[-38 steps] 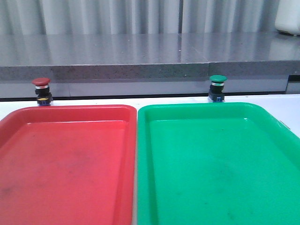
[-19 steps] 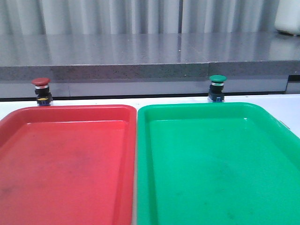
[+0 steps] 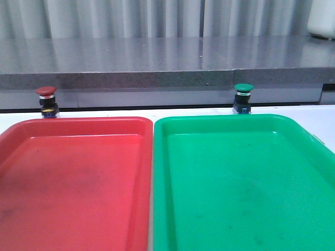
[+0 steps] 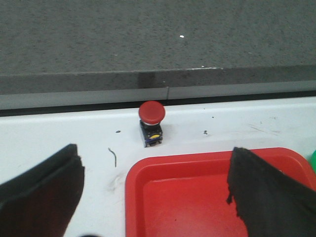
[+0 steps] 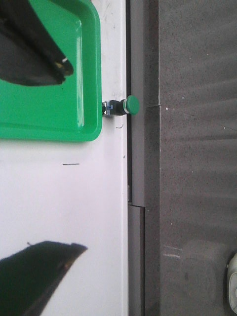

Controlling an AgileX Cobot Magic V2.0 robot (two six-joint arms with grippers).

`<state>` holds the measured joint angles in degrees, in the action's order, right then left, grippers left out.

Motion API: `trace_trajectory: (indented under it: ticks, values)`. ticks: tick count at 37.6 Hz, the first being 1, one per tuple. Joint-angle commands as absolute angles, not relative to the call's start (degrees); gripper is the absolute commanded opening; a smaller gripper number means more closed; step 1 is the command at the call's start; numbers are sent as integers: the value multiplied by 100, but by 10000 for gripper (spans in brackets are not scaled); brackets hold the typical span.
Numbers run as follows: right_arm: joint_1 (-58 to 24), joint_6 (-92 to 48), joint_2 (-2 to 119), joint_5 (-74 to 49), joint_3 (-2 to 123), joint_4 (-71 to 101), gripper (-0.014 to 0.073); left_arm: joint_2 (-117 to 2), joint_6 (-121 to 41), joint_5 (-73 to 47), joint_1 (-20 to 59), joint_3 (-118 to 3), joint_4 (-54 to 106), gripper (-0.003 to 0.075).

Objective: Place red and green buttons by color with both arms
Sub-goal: 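Lower the left gripper onto the red button and close it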

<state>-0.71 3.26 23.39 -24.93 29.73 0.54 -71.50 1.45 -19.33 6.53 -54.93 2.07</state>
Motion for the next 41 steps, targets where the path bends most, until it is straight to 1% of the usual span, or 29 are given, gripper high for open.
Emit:
trace_trajectory:
  ticks: [1,8,12,20,28,30,33,35,38,39,41]
  values:
    - [-39,332,2414,-2044,3177,40,653,-7766,119,-2017,743,-6376,262,563]
    - [-39,332,2414,-2044,3177,40,653,-9469,204,-3498,743,-8119,262,563]
    - [-39,332,2414,-2044,3177,40,653,-10270,365,-3984,743,-8979,234,563]
    - [-39,332,2414,-2044,3177,40,653,-11301,553,-4063,582,-9818,246,563]
    - [-39,332,2414,-2044,3177,40,653,-11952,553,-3890,580,-10280,246,560]
    - [-39,332,2414,-2044,3177,40,653,-12017,553,-3890,580,-10319,246,514]
    - [-39,332,2414,-2044,3177,40,653,-12028,553,-3917,580,-10343,246,380]
    - [-39,332,2414,-2044,3177,40,653,-12016,553,-3917,580,-10352,246,262]
    - [-39,332,2414,-2044,3177,40,653,-12016,553,-3968,580,-10352,246,130]
    - [-39,332,2414,-2044,3177,40,653,-12016,553,-3997,580,-10352,246,99]
    - [-39,332,2414,-2044,3177,40,653,-11973,553,-4070,580,-10352,246,70]
